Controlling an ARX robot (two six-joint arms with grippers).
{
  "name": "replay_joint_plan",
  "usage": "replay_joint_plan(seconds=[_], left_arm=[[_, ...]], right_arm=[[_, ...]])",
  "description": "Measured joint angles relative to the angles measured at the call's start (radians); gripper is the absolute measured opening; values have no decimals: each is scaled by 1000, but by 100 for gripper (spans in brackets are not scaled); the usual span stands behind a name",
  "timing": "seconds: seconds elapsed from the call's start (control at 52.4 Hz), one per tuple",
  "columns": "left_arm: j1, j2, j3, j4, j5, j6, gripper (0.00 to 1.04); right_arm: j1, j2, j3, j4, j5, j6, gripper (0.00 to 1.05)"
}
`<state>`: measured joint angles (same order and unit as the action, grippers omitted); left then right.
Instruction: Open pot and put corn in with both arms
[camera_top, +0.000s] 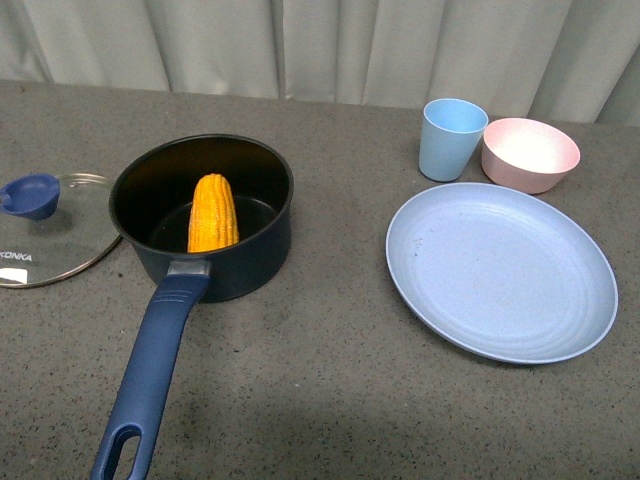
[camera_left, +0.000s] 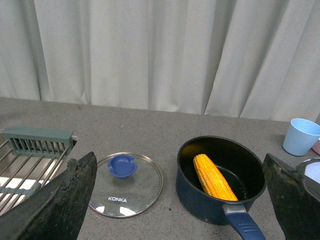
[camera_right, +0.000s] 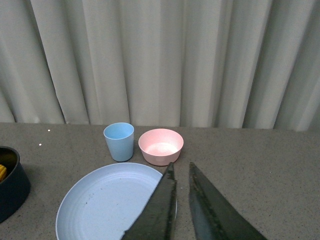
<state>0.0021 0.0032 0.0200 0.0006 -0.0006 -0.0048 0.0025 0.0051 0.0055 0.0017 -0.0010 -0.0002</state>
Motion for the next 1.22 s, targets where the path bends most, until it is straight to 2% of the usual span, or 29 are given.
replay_joint_plan(seconds=[0.076,0.535,1.222], left_arm=[[0,0,0,0,0,0,98],[0,0,0,0,0,0,98],[0,0,0,0,0,0,98]], right_arm=[[0,0,0,0,0,0,26],[0,-1,0,0,0,0,96],[0,-1,0,0,0,0,95]])
